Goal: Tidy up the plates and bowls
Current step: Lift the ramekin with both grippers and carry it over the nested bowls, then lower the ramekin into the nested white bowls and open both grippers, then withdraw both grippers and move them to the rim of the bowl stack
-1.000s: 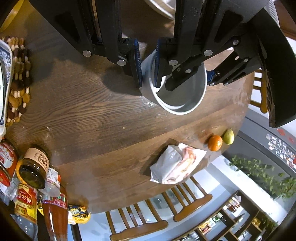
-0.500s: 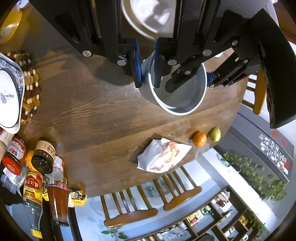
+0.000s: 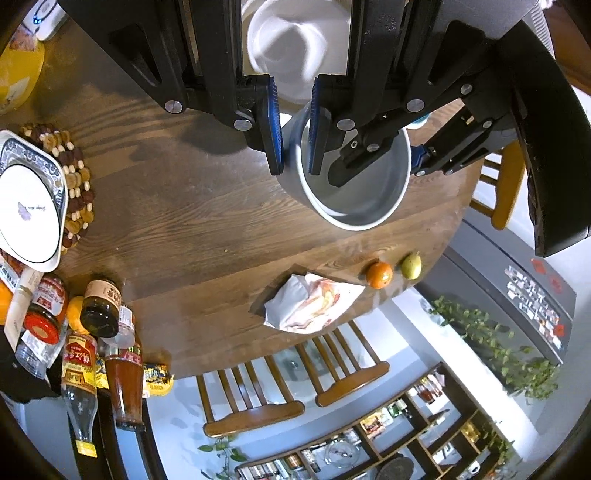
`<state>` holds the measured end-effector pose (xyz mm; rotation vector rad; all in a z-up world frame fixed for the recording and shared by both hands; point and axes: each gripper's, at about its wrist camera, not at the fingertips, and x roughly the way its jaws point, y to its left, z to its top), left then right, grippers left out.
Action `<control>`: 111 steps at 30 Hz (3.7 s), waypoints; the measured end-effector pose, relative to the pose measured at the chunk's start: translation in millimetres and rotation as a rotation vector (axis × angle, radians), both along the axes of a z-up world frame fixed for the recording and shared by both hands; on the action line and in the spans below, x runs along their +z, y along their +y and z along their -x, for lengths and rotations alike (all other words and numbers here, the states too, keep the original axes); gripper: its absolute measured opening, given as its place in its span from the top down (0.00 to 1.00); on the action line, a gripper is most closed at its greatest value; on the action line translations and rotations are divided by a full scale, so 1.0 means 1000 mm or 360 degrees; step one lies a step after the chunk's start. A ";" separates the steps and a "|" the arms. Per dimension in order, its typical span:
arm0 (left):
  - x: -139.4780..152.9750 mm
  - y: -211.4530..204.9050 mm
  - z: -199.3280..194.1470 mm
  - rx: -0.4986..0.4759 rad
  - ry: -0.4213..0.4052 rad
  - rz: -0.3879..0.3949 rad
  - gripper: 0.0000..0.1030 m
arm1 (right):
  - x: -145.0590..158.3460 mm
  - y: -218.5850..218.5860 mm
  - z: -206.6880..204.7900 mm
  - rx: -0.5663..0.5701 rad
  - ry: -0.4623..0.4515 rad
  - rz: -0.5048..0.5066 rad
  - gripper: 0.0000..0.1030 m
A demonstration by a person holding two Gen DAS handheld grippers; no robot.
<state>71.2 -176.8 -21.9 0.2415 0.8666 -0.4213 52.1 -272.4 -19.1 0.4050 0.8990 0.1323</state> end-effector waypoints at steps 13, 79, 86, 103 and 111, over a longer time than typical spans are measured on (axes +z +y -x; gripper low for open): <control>0.016 0.005 0.028 0.0017 -0.0066 0.0004 0.75 | 0.017 0.006 0.028 0.0023 -0.0067 0.0010 0.85; -0.006 0.067 0.038 0.0236 0.0270 0.0096 0.20 | -0.017 -0.015 0.057 -0.0007 0.0168 -0.0042 0.44; -0.022 0.096 0.037 0.0329 0.0426 0.0169 0.20 | -0.036 -0.026 0.063 0.0004 0.0236 -0.0128 0.44; -0.052 0.097 0.031 0.0355 0.0632 0.0228 0.59 | -0.080 -0.035 0.063 -0.0009 0.0376 -0.0291 0.67; -0.058 0.090 0.029 0.0335 0.0623 0.0141 0.59 | -0.083 -0.034 0.062 0.0020 0.0388 -0.0271 0.73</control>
